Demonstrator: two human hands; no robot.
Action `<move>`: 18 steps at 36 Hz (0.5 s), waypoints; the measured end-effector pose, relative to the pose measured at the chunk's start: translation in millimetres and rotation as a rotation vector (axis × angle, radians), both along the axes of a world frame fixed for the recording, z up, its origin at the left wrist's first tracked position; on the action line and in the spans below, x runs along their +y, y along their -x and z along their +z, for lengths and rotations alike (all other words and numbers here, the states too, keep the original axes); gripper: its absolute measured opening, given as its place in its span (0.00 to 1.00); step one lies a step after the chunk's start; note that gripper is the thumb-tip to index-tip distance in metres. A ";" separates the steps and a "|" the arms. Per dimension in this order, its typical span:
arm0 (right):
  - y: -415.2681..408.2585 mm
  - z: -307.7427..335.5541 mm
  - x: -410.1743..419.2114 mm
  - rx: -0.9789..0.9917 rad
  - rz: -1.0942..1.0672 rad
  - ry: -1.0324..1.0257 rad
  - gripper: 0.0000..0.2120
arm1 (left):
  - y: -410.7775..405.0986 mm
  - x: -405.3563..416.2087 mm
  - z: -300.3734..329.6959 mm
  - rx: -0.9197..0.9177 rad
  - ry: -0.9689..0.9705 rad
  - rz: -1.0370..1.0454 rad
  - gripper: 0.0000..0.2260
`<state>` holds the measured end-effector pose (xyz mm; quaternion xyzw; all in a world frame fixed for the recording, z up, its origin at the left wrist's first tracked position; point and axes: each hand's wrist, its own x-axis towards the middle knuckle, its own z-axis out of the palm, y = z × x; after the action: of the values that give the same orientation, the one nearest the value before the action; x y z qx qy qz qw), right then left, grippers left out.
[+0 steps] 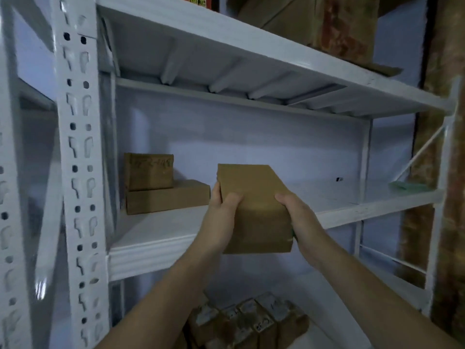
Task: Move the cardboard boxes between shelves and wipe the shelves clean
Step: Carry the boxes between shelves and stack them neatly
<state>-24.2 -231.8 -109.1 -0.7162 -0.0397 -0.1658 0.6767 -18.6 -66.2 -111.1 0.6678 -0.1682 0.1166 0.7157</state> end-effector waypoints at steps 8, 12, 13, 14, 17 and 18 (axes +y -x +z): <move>-101.9 29.6 -42.8 0.143 0.122 0.139 0.23 | -73.8 -42.2 27.1 0.239 0.111 0.161 0.15; -142.2 34.0 -54.7 0.161 0.193 0.207 0.37 | -112.7 -48.7 27.3 0.285 0.078 0.223 0.23; -150.0 35.3 -54.5 0.157 0.206 0.216 0.34 | -127.5 -46.8 26.5 0.274 0.045 0.269 0.28; -157.2 36.5 -54.3 0.151 0.214 0.223 0.29 | -141.4 -43.5 26.2 0.249 -0.010 0.324 0.32; -181.1 38.1 -51.3 0.141 0.228 0.243 0.27 | -160.7 -36.3 36.4 0.160 -0.261 0.489 0.36; -187.5 38.8 -49.8 0.142 0.232 0.252 0.31 | -162.7 -34.5 41.5 0.143 -0.320 0.522 0.38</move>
<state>163.3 -281.7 -70.3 -0.7960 -0.0947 -0.0295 0.5971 144.2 -100.6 -69.6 0.7990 0.0435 0.2214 0.5575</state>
